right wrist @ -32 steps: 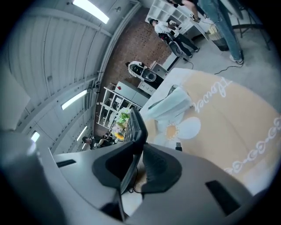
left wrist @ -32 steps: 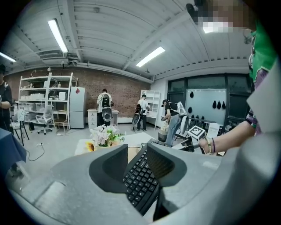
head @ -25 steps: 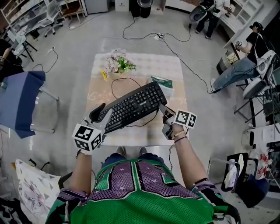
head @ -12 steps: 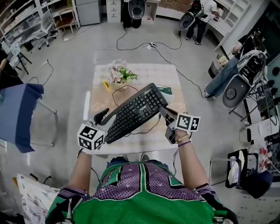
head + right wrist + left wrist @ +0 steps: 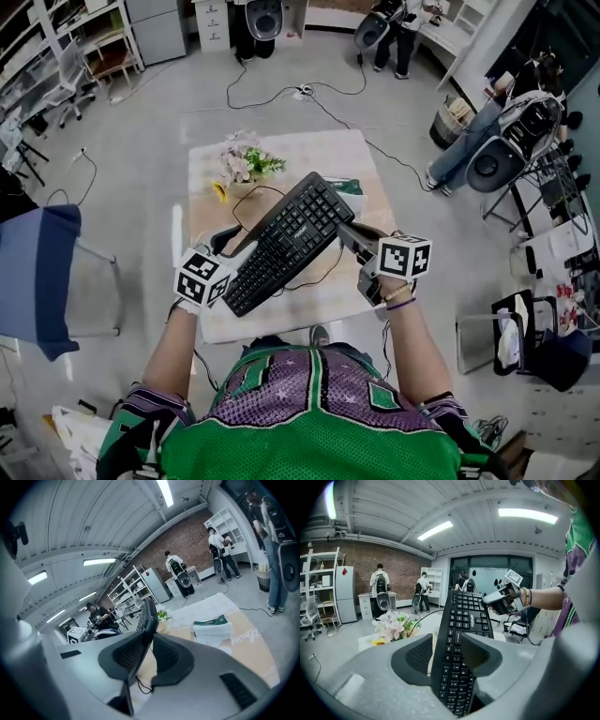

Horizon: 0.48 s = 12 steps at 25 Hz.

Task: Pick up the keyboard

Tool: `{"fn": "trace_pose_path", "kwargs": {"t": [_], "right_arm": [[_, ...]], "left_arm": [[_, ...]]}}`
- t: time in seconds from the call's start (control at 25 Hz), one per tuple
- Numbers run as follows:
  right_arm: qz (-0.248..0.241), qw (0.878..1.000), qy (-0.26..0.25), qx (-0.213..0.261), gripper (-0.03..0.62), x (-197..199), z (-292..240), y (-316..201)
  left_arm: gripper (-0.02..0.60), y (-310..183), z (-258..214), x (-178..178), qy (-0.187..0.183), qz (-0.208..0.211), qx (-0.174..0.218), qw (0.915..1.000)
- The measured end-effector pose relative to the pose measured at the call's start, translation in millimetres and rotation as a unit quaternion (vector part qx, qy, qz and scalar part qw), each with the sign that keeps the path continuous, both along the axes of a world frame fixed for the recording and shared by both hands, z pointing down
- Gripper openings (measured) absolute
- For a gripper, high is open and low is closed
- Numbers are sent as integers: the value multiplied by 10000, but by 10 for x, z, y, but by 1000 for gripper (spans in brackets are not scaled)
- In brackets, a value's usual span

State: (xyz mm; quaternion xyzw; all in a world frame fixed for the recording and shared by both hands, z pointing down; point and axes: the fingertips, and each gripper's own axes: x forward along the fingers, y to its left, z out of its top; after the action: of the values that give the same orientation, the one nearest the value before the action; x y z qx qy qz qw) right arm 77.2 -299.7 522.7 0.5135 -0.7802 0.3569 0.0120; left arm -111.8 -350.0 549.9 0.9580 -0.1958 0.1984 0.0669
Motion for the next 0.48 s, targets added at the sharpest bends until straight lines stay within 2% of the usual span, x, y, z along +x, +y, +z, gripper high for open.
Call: {"fn": "trace_pose_path", "kwargs": {"t": [0.12,0.28,0.48], "right_arm": [[-7,10000,67,20,72,-12,-27,9],[-98,9998,179,75,72,-36,-80,16],[-218,9992,303,152,74,-57,-109,18]], "left_arm": [[184,-124,107,96,-26,187,-150,9997],[189,-228,208,243,-240,670,-180,9973],[218,-183,312,406,-477,1521,-374,9865]]}}
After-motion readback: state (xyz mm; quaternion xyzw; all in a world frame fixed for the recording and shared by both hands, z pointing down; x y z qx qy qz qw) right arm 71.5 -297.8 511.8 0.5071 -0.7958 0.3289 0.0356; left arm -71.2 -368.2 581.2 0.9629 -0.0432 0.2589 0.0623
